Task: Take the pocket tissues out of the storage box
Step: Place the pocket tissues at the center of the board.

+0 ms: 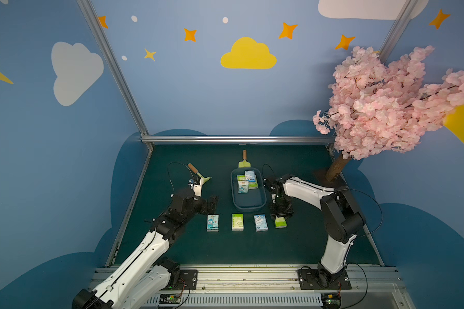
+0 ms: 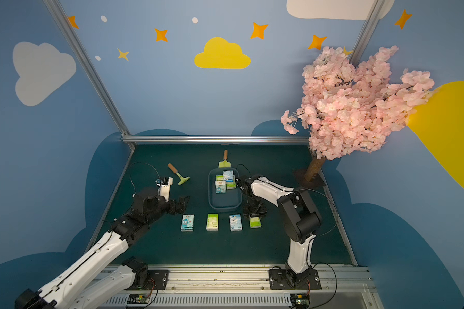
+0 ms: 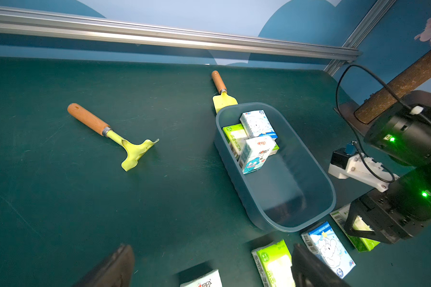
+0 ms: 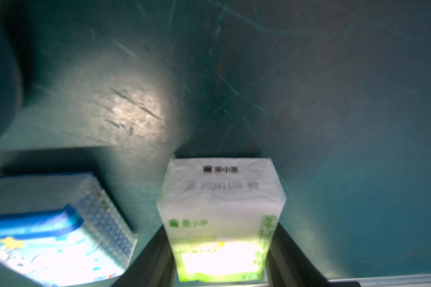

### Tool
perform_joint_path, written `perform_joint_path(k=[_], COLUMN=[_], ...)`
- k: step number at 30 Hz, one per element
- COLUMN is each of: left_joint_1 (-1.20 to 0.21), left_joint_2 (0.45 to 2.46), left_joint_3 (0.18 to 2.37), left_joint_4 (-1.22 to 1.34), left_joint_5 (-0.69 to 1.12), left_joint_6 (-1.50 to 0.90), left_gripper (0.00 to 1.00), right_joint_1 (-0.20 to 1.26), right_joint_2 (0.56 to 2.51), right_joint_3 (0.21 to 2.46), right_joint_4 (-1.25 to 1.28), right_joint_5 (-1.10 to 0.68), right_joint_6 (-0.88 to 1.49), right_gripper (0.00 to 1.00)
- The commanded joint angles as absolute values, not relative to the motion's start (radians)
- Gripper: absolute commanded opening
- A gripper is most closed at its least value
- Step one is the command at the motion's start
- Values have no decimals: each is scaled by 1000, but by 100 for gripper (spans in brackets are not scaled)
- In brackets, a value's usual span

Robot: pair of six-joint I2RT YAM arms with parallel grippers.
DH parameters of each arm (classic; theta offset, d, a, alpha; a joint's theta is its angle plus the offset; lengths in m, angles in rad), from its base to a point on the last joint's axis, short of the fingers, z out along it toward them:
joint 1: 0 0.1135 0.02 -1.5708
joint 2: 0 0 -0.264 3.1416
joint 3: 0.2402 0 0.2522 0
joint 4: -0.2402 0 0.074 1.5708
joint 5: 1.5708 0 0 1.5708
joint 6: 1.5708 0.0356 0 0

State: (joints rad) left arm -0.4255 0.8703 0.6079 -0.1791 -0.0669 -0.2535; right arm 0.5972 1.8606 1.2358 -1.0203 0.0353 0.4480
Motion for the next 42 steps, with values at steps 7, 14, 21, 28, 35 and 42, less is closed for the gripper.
perform_joint_path(k=[7, 14, 21, 28, 35, 42], left_joint_1=[-422, -422, -422, -424, -444, -521], left_joint_2=[899, 977, 1138, 1309, 1507, 1727], left_joint_3=[666, 772, 948, 1086, 1297, 1547], left_joint_4=[-179, -241, -324, -333, -473, -614], left_joint_5=[-66, -65, -37, 2, 44, 7], left_joint_6=[-244, -297, -409, -420, -438, -420], left_gripper=[100, 100, 100, 100, 100, 100], right_joint_1=[591, 586, 573, 527, 501, 477], right_joint_2=[1847, 1794, 1693, 1573, 1465, 1379], right_joint_3=[1233, 1260, 1287, 1318, 1329, 1288], right_joint_4=[-1030, -1070, -1109, -1120, -1100, -1037], right_joint_5=[31, 57, 112, 134, 198, 187], right_joint_6=[452, 451, 439, 421, 409, 403], right_gripper=[66, 70, 78, 85, 93, 98])
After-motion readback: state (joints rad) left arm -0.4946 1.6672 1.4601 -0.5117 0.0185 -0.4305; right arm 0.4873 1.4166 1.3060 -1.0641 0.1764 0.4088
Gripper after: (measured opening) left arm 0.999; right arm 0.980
